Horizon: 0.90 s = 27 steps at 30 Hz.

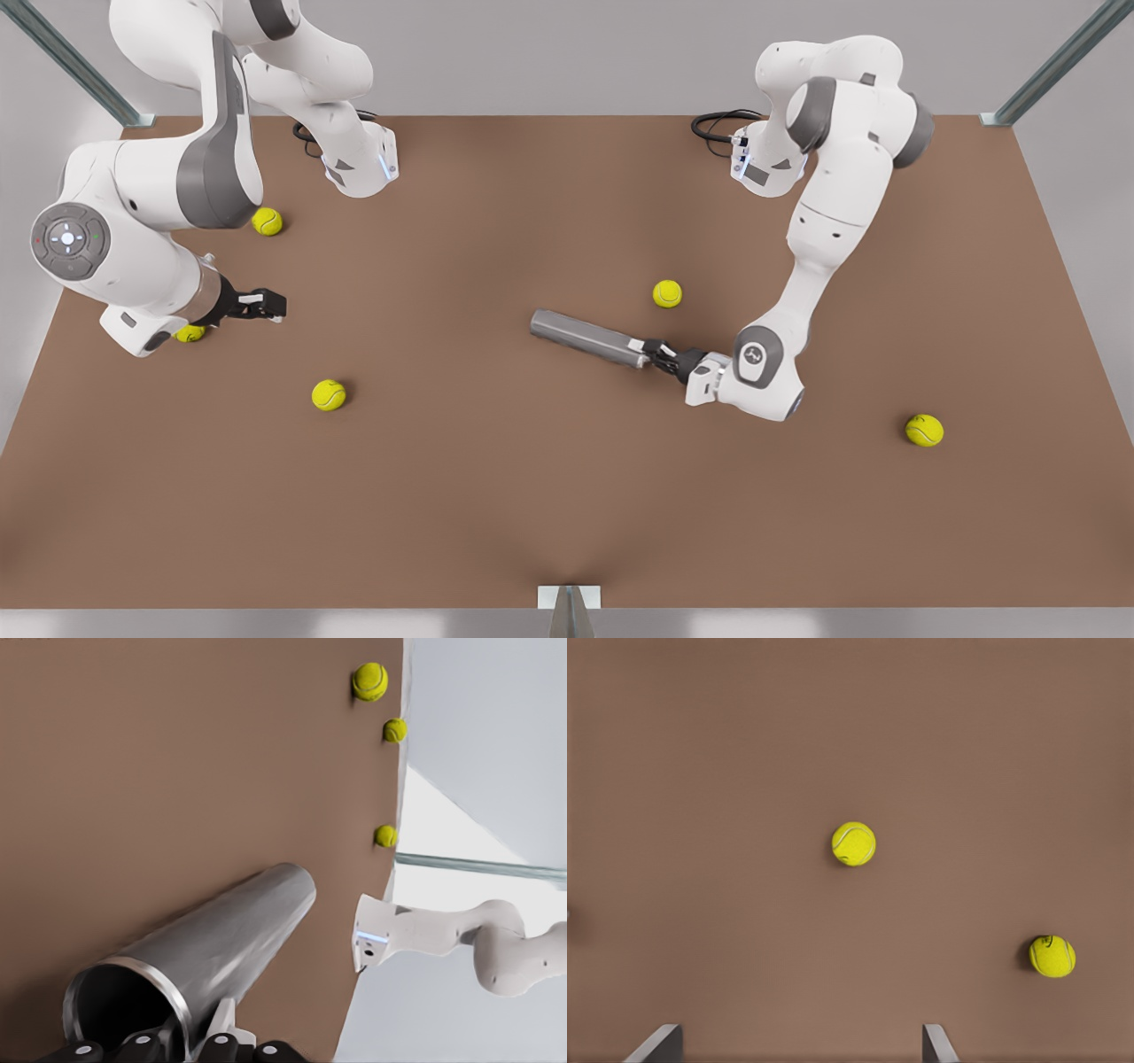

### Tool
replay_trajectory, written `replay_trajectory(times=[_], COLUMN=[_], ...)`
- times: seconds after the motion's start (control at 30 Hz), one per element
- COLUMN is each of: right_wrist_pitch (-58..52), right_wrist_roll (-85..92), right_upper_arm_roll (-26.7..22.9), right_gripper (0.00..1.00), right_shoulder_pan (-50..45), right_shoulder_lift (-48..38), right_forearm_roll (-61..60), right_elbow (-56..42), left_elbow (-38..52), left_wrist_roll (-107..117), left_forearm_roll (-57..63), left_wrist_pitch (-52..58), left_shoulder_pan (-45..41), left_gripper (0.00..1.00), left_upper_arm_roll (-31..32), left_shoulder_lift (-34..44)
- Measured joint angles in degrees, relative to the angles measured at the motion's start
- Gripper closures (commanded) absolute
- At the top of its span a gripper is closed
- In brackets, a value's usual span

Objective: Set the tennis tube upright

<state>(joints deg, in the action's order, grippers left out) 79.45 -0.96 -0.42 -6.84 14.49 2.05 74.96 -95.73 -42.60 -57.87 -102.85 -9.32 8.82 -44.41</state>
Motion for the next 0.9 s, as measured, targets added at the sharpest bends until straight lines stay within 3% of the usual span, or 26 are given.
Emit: replay_trajectory(times=[0.3, 0.9], right_wrist_pitch=[-0.1, -0.5], right_wrist_roll=[0.0, -0.1], right_upper_arm_roll=[0.0, 0.9], right_gripper=[0.0, 0.0], right_shoulder_pan=[0.1, 0.3], right_shoulder_lift=[0.0, -0.6], right_forearm_roll=[0.0, 0.0], right_elbow=[-0.2, -0.4], left_elbow=[-0.1, 3.0], left_wrist_roll=[1.4, 5.9], left_forearm_roll=[2.8, 10.4], left_wrist_pitch=[2.2, 8.2], left_shoulder_pan=[-0.2, 0.1], left_gripper=[0.79, 0.79], left_upper_arm_roll=[0.0, -6.7], left_shoulder_lift=[2.3, 12.8])
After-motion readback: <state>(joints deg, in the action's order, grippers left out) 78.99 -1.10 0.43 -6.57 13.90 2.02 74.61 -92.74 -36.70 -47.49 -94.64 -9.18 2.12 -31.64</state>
